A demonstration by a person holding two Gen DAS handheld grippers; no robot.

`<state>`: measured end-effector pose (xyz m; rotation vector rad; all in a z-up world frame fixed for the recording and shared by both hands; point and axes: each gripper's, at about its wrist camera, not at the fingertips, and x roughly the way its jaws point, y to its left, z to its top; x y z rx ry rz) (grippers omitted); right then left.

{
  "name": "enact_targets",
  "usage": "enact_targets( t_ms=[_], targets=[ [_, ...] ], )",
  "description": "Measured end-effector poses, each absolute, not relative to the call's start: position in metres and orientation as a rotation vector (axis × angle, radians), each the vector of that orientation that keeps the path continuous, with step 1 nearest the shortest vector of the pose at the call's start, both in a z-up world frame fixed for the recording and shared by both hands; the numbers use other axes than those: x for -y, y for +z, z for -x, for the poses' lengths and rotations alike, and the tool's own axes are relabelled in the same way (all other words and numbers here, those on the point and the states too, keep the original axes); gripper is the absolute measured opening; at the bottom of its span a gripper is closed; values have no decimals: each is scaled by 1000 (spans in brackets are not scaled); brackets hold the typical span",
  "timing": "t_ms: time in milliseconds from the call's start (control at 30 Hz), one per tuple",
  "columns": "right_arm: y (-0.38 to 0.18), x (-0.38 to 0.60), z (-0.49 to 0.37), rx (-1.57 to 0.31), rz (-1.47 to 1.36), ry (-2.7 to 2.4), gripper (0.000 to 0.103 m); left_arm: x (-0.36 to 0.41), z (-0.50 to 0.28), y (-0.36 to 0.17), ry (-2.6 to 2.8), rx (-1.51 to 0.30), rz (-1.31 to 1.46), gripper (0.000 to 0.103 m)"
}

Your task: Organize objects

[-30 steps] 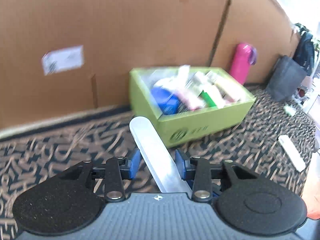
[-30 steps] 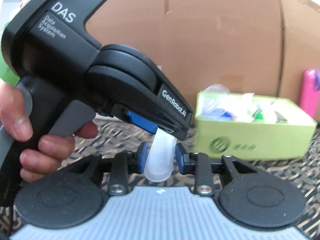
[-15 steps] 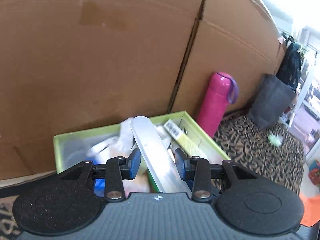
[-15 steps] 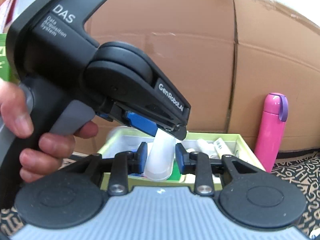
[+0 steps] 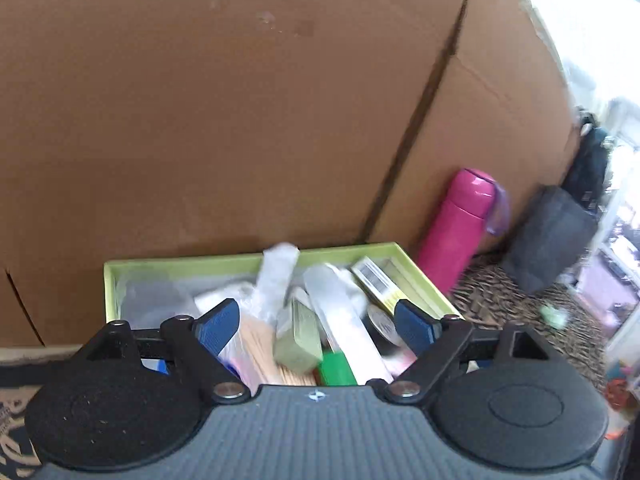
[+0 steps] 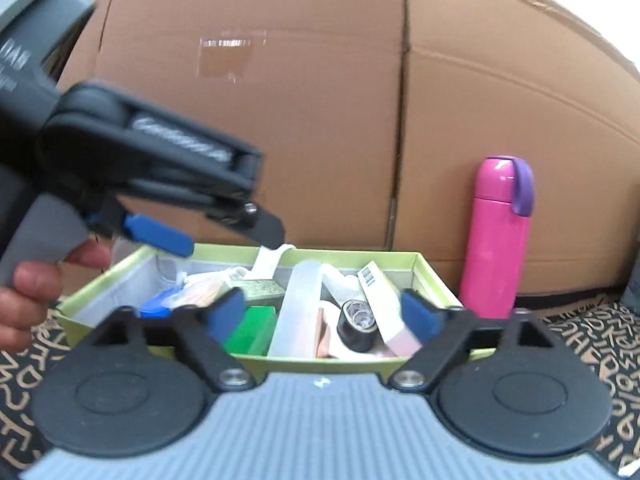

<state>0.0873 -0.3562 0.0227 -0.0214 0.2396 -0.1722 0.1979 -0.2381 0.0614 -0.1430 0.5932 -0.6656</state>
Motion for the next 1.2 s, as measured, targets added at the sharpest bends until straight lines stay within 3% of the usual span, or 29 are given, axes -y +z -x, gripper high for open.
enact_targets(
  t_ms=[33, 500, 1200],
  targets=[
    [23, 355, -81, -231, 6, -178, 103, 234, -192, 62, -661, -596, 145, 89],
    [29, 344, -1, -347, -200, -175, 103, 159, -71, 78, -495, -384, 176, 103],
    [39, 311, 58, -444, -92, -276, 103, 162, -8, 30, -382, -572, -28, 103]
  ],
)
